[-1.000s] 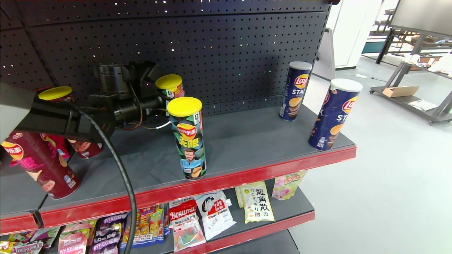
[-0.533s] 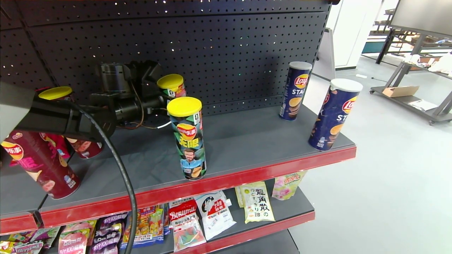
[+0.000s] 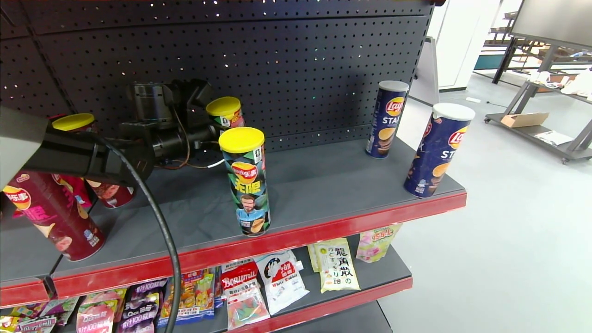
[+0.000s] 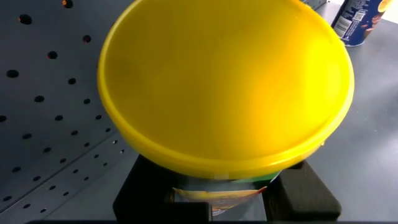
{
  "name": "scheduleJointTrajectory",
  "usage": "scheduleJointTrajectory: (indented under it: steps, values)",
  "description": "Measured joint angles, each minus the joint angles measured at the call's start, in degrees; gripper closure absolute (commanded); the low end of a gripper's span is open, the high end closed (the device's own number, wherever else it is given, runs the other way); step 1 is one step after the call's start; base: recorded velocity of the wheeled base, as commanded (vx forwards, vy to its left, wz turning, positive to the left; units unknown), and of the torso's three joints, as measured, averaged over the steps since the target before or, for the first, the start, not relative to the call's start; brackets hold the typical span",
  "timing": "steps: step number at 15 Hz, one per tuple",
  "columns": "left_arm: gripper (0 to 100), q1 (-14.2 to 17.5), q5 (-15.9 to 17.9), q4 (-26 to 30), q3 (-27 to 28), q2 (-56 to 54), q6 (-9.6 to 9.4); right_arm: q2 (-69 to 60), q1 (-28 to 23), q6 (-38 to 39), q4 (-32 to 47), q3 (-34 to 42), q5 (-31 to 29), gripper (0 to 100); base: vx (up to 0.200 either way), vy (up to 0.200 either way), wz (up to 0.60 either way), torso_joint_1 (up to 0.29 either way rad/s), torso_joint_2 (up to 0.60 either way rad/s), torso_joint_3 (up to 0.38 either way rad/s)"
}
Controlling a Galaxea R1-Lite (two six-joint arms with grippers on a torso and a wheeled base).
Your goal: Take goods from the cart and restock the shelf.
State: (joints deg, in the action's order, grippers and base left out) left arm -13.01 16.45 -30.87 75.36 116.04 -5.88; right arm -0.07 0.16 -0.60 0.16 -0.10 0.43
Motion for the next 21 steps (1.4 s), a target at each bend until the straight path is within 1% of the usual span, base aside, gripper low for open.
scheduleJointTrajectory:
  steps: [13,14,17,19,21]
  values:
    - [100,-0.82,-0.09,0.24,-0.11,0.09,0.16,0.00,-0.02,0.02,0.02,0.00,0.00,0,0.000,0.000,0.00,0.000,0.00,0.000]
    - [0,-0.90,-0.11,0.18,-0.26,0.09,0.16,0.00,-0.02,0.02,0.02,0.00,0.00,0,0.000,0.000,0.00,0.000,0.00,0.000]
    - [0,-1.01,-0.09,0.16,-0.30,0.09,0.27,0.00,0.02,0.00,0.00,0.00,0.00,0,0.000,0.000,0.00,0.000,0.00,0.000]
    - [0,-1.05,-0.09,0.16,-0.23,0.02,0.99,0.00,0.00,0.02,0.00,0.00,-0.02,0,0.000,0.000,0.00,0.000,0.00,0.000]
    - [0,-1.05,-0.28,0.16,-0.15,-0.04,1.28,0.00,-0.02,0.00,0.02,0.00,0.00,0,0.000,0.000,0.00,0.000,0.00,0.000]
